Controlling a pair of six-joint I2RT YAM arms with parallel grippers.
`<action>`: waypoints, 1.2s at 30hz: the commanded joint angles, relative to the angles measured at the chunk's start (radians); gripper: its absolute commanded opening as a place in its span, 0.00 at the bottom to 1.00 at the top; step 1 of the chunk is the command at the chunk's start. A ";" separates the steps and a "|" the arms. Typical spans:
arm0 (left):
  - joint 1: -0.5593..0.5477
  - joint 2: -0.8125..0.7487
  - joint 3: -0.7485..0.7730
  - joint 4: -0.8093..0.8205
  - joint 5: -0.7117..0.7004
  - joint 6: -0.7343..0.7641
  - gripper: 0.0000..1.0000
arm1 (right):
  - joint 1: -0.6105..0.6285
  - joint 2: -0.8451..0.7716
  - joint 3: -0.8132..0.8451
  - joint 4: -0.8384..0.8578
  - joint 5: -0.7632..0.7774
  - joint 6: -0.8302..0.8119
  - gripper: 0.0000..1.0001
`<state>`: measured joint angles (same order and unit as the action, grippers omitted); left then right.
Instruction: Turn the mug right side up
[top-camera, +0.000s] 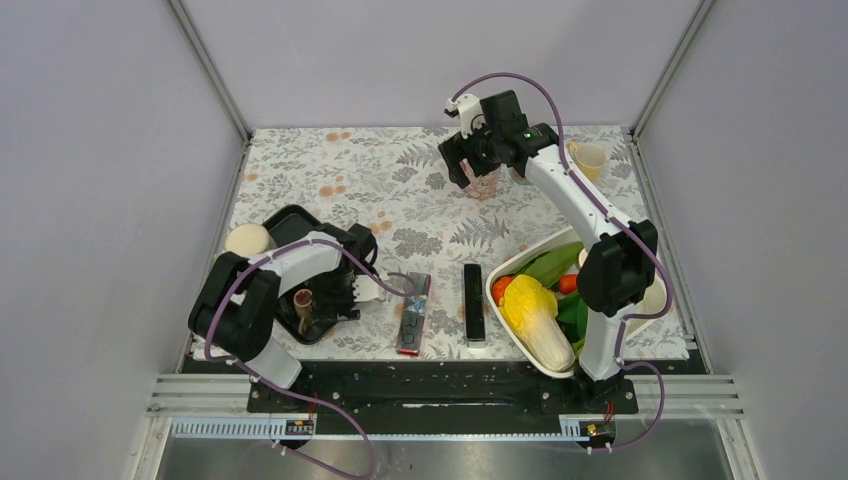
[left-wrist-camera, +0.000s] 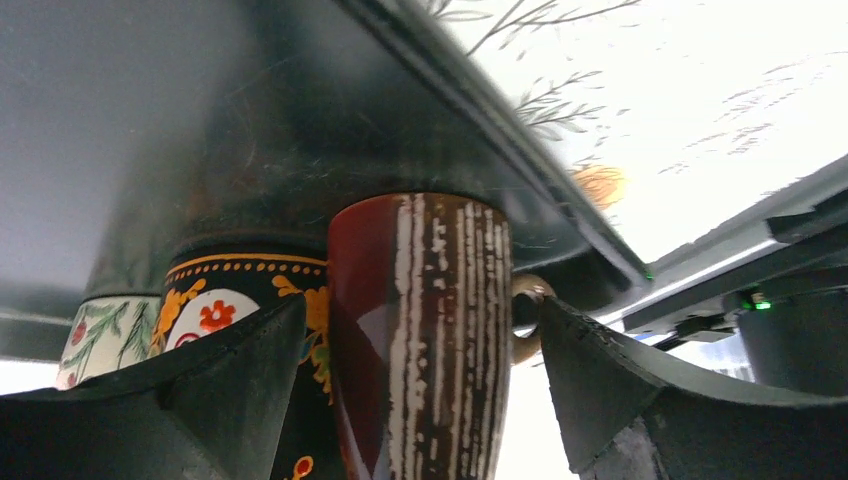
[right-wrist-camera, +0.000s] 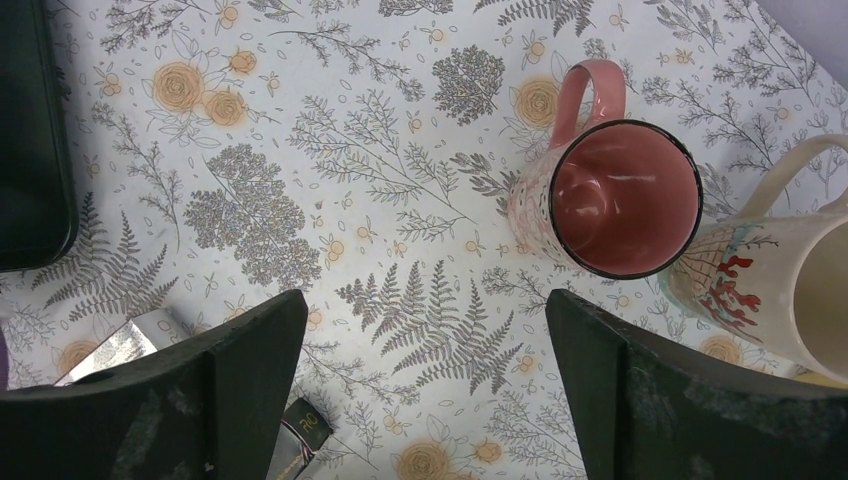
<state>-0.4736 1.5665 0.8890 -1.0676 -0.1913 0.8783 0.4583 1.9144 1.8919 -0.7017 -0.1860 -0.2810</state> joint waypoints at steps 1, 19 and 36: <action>-0.023 0.013 -0.013 0.020 -0.151 -0.004 0.90 | 0.006 -0.012 0.015 0.033 -0.041 -0.023 0.99; -0.049 0.110 0.030 -0.011 -0.162 0.017 0.42 | 0.006 -0.024 0.001 0.033 -0.071 -0.055 0.99; -0.005 0.052 0.234 0.143 -0.053 -0.088 0.00 | -0.023 -0.089 -0.031 0.041 0.028 -0.029 0.99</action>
<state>-0.5064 1.6775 1.0477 -0.9657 -0.3012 0.8486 0.4557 1.9125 1.8671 -0.6998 -0.1989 -0.3389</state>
